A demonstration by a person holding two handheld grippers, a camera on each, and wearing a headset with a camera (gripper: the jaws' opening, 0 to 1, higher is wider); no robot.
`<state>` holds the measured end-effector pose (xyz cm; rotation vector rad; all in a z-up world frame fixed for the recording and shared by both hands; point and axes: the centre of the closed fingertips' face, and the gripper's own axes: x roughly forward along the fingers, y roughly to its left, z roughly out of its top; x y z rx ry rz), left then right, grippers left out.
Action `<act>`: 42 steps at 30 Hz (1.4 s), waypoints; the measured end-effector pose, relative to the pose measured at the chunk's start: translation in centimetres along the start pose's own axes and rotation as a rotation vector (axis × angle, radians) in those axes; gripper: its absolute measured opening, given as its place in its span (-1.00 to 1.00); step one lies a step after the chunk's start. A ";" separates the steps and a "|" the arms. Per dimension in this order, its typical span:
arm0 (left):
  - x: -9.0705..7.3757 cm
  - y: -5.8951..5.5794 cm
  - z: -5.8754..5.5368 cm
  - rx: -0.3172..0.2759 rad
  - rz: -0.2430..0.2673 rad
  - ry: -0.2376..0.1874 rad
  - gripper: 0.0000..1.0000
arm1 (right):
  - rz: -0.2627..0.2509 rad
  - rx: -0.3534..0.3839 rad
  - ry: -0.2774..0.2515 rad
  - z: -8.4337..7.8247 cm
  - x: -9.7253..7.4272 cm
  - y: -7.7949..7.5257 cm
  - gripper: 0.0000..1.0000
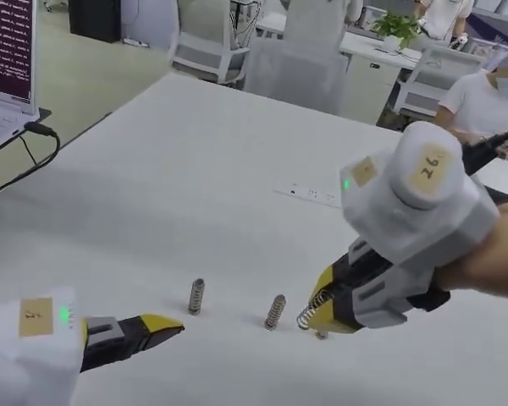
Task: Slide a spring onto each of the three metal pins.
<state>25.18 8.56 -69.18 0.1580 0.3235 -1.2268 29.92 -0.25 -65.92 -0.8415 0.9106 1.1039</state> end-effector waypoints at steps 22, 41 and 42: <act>-0.1 0.5 0.2 -0.016 0.026 -0.018 0.44 | -0.055 0.069 0.113 -5.1 1.3 -5.8 -0.83; 0.0 0.6 0.2 -0.027 0.030 -0.023 0.41 | -0.043 0.090 0.165 -7.0 3.7 -7.3 -0.83; 0.0 0.6 0.2 -0.026 0.029 -0.023 0.41 | -0.044 0.094 0.168 -7.2 3.8 -7.4 -0.83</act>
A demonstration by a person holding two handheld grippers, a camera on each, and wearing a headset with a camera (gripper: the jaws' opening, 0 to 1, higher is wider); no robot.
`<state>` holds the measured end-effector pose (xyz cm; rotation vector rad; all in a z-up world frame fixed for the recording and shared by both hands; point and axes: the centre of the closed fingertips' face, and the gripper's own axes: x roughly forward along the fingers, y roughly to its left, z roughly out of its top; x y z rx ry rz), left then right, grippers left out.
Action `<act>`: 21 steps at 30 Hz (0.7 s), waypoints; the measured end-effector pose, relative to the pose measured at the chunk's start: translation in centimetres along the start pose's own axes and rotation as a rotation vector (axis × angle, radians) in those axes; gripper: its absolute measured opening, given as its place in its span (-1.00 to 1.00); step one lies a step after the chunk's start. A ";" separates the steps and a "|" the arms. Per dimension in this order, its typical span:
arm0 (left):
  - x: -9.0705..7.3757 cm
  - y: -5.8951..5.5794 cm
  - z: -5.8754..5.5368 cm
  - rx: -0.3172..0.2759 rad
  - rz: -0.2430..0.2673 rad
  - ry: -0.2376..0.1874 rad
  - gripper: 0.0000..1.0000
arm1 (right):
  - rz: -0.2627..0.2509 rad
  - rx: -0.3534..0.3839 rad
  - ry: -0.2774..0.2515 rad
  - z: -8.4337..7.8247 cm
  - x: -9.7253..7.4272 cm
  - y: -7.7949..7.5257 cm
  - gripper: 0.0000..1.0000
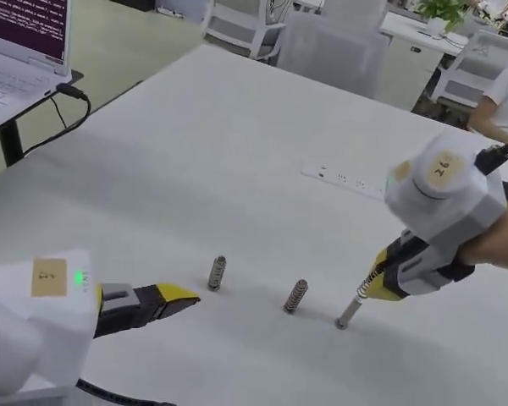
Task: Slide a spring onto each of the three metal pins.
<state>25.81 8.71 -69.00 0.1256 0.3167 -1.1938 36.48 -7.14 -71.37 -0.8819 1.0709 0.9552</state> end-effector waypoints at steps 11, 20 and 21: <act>0.0 0.0 -0.1 -0.001 -0.003 0.005 0.39 | 0.014 0.009 0.011 -0.5 0.9 -0.1 -0.83; 0.0 0.0 -0.2 -0.004 -0.003 0.009 0.37 | 0.029 0.016 0.021 -0.7 2.0 -0.3 -0.83; 0.0 0.0 -0.2 -0.003 -0.003 0.009 0.36 | 0.033 0.018 0.023 -0.7 2.3 -0.3 -0.83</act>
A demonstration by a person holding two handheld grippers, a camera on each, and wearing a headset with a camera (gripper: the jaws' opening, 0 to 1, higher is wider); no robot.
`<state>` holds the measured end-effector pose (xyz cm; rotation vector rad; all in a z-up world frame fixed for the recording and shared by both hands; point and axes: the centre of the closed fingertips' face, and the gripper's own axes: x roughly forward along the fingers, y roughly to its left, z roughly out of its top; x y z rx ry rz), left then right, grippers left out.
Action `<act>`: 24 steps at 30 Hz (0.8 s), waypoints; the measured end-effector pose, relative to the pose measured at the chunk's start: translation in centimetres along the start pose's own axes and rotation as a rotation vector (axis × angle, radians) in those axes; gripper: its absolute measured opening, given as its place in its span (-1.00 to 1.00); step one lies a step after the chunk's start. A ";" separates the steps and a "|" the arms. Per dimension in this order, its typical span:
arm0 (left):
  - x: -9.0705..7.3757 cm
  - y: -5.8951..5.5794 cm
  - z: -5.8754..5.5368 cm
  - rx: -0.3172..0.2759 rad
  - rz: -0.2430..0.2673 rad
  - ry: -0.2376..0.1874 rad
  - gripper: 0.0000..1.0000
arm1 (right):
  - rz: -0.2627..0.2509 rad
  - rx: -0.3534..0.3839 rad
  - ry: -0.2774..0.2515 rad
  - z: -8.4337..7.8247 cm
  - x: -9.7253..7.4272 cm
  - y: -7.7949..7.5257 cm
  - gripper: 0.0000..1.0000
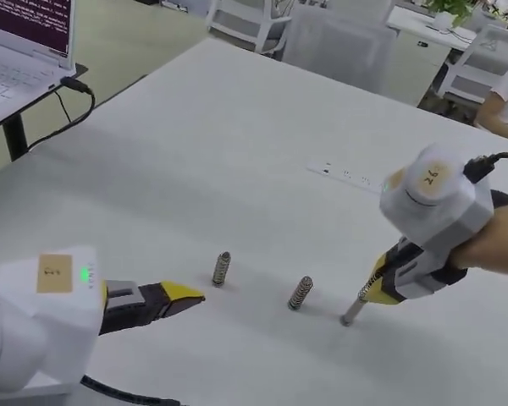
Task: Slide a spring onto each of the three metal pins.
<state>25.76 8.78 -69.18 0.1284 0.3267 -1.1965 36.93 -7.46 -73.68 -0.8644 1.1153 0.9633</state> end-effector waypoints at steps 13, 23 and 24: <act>0.1 0.0 -0.1 -0.003 -0.003 0.006 0.35 | 0.030 0.025 0.014 -0.7 2.9 0.5 -0.83; 0.0 0.1 -0.2 -0.004 0.000 0.006 0.35 | 0.039 0.038 0.030 -1.5 4.4 0.9 -0.83; 0.0 0.1 -0.2 -0.003 0.001 0.008 0.35 | 0.039 0.039 0.030 -1.6 4.5 0.9 -0.83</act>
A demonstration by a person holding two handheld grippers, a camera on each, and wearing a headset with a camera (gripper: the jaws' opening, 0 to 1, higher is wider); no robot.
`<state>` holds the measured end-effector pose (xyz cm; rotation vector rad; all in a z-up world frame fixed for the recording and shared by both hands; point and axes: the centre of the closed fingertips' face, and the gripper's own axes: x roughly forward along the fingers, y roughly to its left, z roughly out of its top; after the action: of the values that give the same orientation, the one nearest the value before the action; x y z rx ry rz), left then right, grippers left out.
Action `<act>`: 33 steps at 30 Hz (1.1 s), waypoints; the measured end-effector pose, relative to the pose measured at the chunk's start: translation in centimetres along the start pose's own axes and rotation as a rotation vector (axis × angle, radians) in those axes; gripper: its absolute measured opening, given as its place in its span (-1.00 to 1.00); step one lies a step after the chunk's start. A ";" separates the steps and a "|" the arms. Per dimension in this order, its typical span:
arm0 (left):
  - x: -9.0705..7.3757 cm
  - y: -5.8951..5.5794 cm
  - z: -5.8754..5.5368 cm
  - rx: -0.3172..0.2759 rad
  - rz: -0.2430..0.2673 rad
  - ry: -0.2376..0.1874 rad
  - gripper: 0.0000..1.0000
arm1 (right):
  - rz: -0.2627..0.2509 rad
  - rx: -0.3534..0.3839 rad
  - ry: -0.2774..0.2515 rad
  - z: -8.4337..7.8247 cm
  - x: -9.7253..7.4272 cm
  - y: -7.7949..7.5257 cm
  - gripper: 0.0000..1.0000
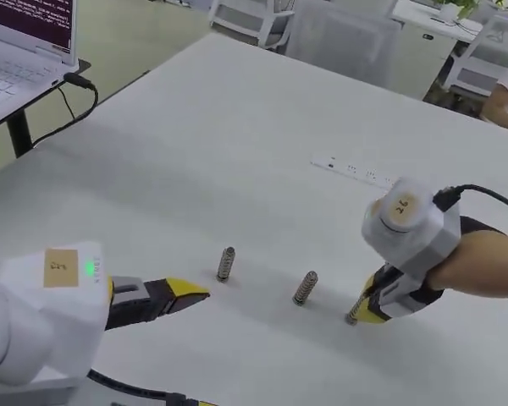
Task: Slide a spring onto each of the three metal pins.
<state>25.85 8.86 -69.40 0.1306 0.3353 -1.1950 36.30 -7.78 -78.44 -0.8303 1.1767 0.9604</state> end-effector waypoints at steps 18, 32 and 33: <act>0.1 0.0 -0.3 -0.002 -0.003 0.017 0.34 | -0.017 0.020 -0.019 0.2 0.1 0.0 -0.70; 0.3 0.0 -0.5 0.001 -0.008 0.023 0.35 | -0.069 0.097 -0.122 0.1 -1.1 -0.1 -0.28; 0.3 0.0 -0.5 0.001 -0.009 0.024 0.35 | -0.073 0.105 -0.137 0.2 -1.2 -0.1 -0.26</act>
<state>25.90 8.72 -69.97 0.1443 0.3565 -1.2029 36.30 -7.84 -77.18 -0.7076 1.0621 0.8740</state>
